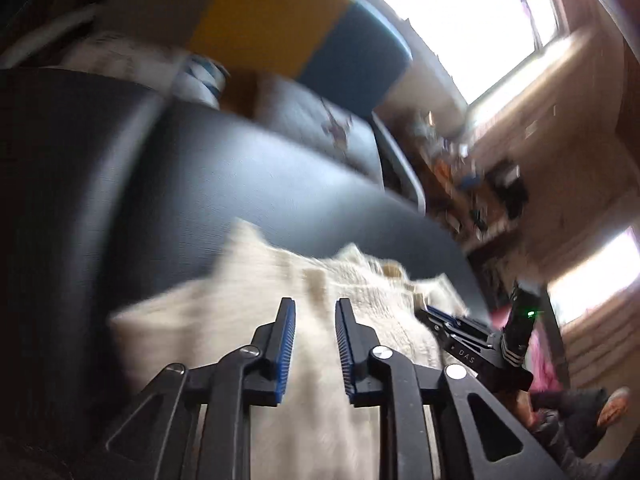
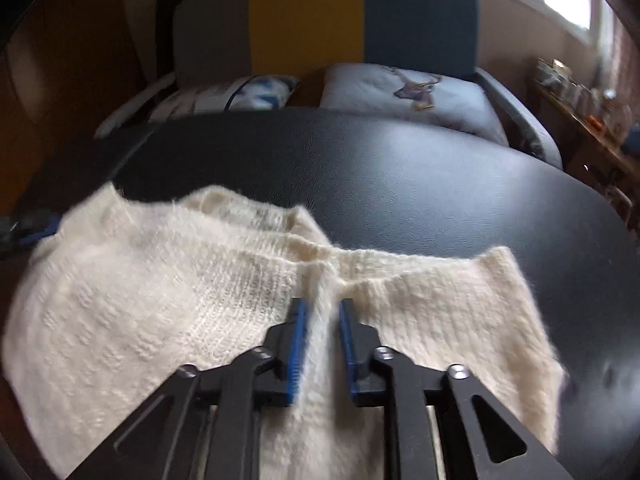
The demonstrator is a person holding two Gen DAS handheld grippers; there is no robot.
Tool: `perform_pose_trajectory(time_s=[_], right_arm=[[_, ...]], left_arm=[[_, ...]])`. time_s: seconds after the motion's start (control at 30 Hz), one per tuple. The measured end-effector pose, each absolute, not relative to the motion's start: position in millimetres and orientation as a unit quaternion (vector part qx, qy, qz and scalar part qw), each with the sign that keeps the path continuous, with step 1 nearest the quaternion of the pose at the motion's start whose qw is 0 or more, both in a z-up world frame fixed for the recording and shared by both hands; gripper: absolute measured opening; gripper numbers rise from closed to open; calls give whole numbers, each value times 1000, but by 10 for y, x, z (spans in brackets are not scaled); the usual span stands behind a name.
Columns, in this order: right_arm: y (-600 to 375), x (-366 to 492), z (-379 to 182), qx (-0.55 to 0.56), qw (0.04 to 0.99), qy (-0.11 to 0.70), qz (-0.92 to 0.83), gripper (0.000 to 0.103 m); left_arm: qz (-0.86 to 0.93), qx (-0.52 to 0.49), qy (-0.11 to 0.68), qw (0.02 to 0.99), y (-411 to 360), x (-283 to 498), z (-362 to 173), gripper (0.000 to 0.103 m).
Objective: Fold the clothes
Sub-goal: 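Release the sweater and press the folded bundle flat with both open grippers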
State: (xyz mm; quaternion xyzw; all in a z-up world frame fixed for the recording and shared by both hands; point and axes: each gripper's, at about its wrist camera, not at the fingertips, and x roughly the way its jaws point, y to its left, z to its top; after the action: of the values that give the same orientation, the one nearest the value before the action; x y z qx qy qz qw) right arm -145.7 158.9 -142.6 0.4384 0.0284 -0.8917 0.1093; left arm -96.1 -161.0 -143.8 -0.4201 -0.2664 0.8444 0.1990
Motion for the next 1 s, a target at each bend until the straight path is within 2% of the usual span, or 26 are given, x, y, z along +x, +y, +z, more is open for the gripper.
perform_pose_trajectory(time_s=[0.07,0.1,0.13,0.33,0.5,0.57,0.6,0.7,0.77,0.83,1.0], right_arm=[[1544,-1311,-1210,403,115,24,-908,44],[1510,-1240,-1111,388,122,20,-913,63],[1448,-1168,-1037,378,136,14,-916,75],[911,-889,-937,386,224,-10,-895,76],[622,-893,-1165,426,234,-19,-874,78],[575,-962,-1307,447,229,-26,-864,82],[575,-999,-1372,454,225,-28,-862,84],[546,-967,-1496,460,215,-27,-861,84],[518,-918,-1541,457,209,-16,-864,85],[438,-886,-1573,451,203,4,-869,94],[358,-872,-1567,450,197,13,-871,100]], left_arm=[[836,-421,-295,193,-1930,-766,-1469,27],[828,-426,-308,197,-2057,-654,-1508,27],[823,-430,-315,199,-2141,-564,-1551,28],[787,-444,-347,251,-2186,-137,-1807,36],[761,-463,-353,287,-2005,-8,-2008,37],[760,-472,-340,290,-1917,19,-2052,26],[760,-475,-338,287,-1898,46,-2084,2],[758,-449,-358,308,-1924,252,-2054,4],[767,-461,-338,291,-1904,414,-2109,4],[757,-474,-351,281,-1930,487,-2278,4],[753,-466,-387,259,-2043,454,-2143,10]])
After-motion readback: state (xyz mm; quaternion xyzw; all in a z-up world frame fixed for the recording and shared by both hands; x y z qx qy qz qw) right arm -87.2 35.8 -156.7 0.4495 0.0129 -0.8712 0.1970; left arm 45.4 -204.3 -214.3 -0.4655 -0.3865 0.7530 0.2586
